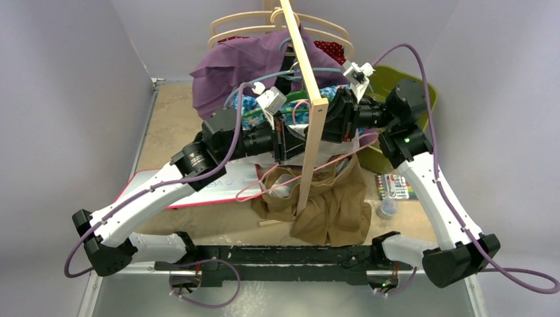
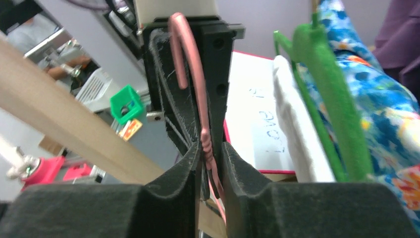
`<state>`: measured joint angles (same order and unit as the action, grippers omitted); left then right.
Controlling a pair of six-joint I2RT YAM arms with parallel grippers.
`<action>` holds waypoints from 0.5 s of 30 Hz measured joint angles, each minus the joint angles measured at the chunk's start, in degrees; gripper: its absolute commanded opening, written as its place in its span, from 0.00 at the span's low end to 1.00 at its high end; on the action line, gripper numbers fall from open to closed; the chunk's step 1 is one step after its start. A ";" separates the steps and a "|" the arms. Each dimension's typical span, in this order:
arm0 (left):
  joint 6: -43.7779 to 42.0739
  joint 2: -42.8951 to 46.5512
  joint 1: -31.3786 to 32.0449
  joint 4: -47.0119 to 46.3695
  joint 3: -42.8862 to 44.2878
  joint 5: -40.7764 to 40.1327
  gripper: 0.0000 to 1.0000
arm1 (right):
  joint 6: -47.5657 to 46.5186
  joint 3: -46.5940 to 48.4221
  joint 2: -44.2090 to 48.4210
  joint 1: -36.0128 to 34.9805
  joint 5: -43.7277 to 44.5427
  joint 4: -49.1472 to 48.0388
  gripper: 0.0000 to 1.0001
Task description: Remove the skirt from the hanger
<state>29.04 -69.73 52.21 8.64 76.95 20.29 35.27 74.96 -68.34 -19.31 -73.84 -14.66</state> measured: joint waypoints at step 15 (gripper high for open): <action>-4.83 1.07 -0.07 0.66 -1.38 -2.51 0.00 | -19.76 6.51 14.93 -0.50 50.88 45.92 0.77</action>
<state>24.21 -68.66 52.14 9.30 75.57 17.78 15.51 81.47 -53.41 -19.81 -22.96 31.27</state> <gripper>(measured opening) 0.029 0.723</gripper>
